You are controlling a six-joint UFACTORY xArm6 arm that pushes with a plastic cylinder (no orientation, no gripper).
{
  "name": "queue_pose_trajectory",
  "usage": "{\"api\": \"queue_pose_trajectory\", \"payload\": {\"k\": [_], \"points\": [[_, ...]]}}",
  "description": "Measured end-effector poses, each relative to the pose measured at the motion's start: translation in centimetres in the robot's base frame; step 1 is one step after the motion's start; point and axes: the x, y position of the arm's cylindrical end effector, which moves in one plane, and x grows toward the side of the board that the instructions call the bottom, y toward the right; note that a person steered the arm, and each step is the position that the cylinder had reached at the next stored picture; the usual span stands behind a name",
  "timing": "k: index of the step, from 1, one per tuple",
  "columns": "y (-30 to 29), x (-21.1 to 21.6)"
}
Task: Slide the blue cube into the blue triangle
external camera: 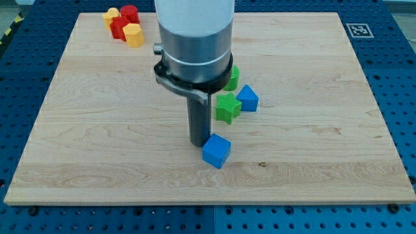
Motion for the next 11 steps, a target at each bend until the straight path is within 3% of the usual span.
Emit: {"api": "queue_pose_trajectory", "payload": {"k": [3, 4, 7, 11], "points": [[-0.2, 7.9], [-0.2, 8.0], [3.8, 5.6], [3.8, -0.4]]}}
